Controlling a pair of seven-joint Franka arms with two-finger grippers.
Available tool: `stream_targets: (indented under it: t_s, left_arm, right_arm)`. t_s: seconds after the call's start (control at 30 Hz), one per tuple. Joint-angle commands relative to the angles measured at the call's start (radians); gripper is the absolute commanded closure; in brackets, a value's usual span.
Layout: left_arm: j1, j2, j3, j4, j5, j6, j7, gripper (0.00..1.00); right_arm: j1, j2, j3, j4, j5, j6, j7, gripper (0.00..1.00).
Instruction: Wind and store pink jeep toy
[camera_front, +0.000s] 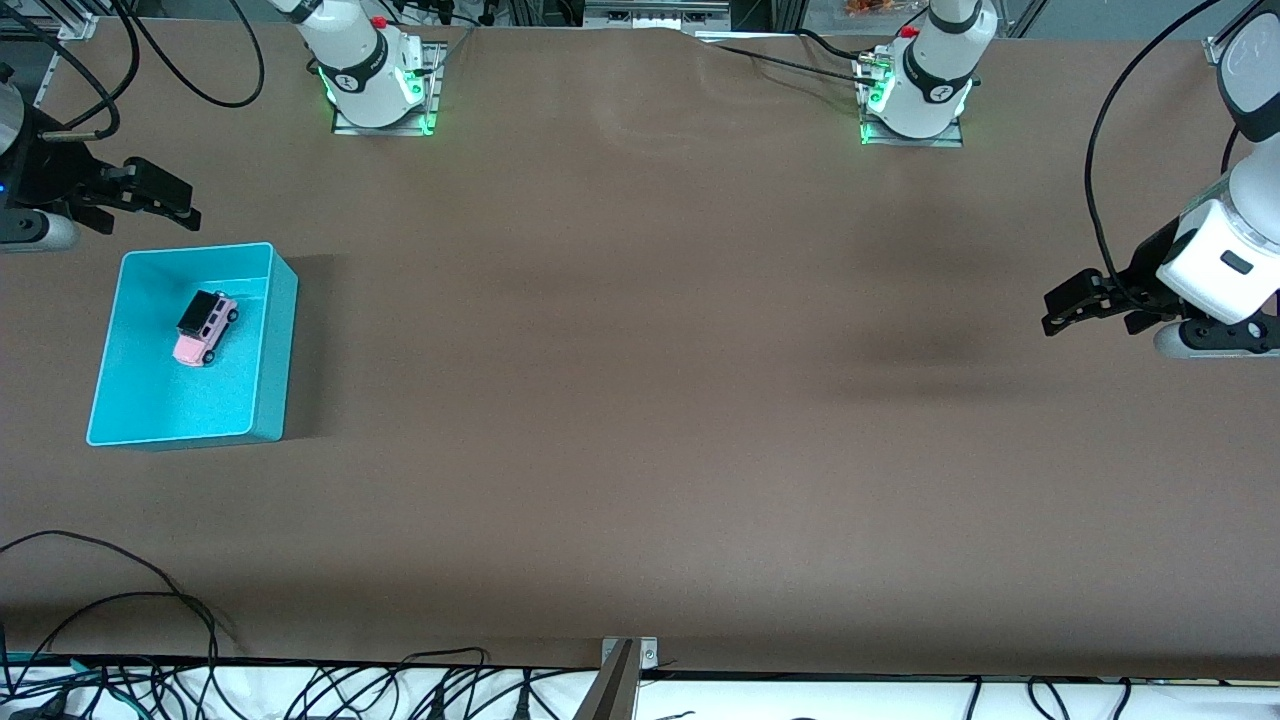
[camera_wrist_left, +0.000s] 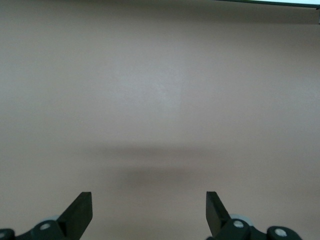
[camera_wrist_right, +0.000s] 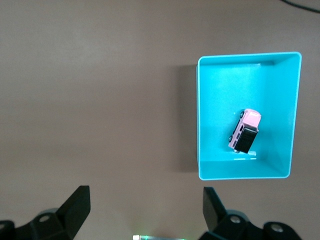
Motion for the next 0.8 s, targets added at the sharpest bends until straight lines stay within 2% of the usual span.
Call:
stream_targets:
  t_s: [0.0, 0.77]
  left_arm:
    - [0.010, -0.003, 0.002, 0.005, -0.023, -0.001, 0.012, 0.00]
    - [0.015, 0.003, 0.005, -0.001, -0.012, -0.001, 0.011, 0.00]
  right_arm:
    - [-0.004, 0.013, 0.002, 0.022, -0.006, 0.031, -0.015, 0.00]
    - [-0.001, 0.033, 0.003, 0.025, -0.009, 0.048, -0.004, 0.00]
